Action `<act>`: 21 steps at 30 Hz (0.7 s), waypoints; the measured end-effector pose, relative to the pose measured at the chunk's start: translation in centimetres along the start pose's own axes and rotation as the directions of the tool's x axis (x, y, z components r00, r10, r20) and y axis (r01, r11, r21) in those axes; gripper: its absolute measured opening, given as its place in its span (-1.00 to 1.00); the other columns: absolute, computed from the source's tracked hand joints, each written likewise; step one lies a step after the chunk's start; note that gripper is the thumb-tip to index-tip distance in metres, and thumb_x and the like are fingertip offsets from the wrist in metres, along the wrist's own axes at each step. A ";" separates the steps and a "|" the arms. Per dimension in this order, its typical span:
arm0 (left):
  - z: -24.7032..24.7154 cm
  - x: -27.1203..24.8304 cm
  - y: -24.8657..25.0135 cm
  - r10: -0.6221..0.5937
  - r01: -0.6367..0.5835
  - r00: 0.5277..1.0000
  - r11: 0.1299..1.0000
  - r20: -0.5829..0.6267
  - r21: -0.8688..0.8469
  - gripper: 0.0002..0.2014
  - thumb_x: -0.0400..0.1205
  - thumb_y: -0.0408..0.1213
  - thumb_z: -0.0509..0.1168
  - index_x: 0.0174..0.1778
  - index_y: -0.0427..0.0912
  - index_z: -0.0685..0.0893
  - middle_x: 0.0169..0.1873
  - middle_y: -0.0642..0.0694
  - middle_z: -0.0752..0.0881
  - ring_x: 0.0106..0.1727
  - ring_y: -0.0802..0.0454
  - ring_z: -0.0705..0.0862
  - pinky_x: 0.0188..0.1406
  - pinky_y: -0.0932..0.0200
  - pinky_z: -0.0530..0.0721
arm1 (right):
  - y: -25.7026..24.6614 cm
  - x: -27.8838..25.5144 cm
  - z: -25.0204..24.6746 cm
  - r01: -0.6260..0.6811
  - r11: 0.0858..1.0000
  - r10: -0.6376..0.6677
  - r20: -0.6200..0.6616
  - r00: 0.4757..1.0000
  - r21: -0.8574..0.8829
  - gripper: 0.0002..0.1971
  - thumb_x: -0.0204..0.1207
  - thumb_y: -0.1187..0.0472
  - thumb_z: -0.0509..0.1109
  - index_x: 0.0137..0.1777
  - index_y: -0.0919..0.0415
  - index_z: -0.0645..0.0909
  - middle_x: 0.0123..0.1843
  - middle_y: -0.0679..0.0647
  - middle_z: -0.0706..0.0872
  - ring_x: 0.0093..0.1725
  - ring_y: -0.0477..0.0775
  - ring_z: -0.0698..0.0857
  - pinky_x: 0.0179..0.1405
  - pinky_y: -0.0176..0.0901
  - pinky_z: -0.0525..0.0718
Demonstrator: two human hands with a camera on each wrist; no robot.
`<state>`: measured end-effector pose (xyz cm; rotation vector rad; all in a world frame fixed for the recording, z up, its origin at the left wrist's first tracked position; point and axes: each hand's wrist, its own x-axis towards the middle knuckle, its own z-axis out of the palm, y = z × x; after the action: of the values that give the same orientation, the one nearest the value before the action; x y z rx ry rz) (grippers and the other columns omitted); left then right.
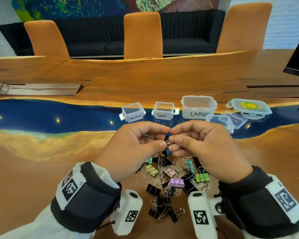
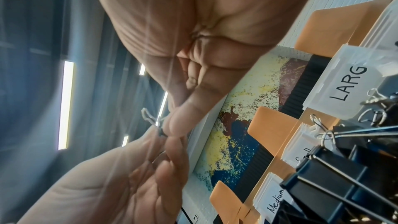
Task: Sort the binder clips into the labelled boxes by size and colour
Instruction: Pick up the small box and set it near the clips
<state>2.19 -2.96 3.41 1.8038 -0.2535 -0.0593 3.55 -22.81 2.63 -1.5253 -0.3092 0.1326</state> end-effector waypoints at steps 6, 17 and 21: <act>0.3 -0.3 0.0 0.061 -0.053 0.996 0.992 -0.066 0.118 -0.84 0.46 -0.26 0.64 -0.18 0.07 0.81 -0.23 0.00 0.84 -0.15 -0.07 0.82 -0.02 -0.17 0.82 | -0.9 0.1 0.6 -0.062 0.991 0.060 -0.015 0.998 -0.118 -0.88 0.56 0.42 0.45 0.03 0.26 0.73 -0.16 0.18 0.88 -0.12 0.21 0.87 -0.13 0.05 0.87; -1.0 -1.1 -0.5 0.124 -0.109 0.987 0.984 -0.106 0.140 -0.81 0.48 -0.32 0.61 -0.05 0.04 0.87 0.00 0.14 0.79 -0.14 0.11 0.81 -0.01 -0.06 0.82 | -0.9 0.9 3.2 -0.141 0.989 0.134 -0.145 0.980 -0.043 -0.85 0.56 0.46 0.45 0.03 0.26 0.60 -0.23 0.24 0.85 -0.20 0.21 0.85 -0.22 0.02 0.85; -1.5 -1.0 -1.0 0.097 -0.083 0.991 0.984 -0.086 0.160 -0.87 0.47 -0.26 0.62 -0.20 0.04 0.81 -0.06 0.15 0.82 -0.13 0.09 0.80 -0.04 -0.13 0.82 | -0.7 1.4 4.1 -0.146 0.983 0.124 -0.174 0.977 -0.115 -0.85 0.59 0.48 0.41 0.04 0.26 0.58 -0.27 0.20 0.83 -0.28 0.12 0.85 -0.32 -0.04 0.83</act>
<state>1.61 -1.13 2.70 1.9421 -0.2788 0.1121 3.62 -18.49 3.56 -1.6724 -0.0810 0.0932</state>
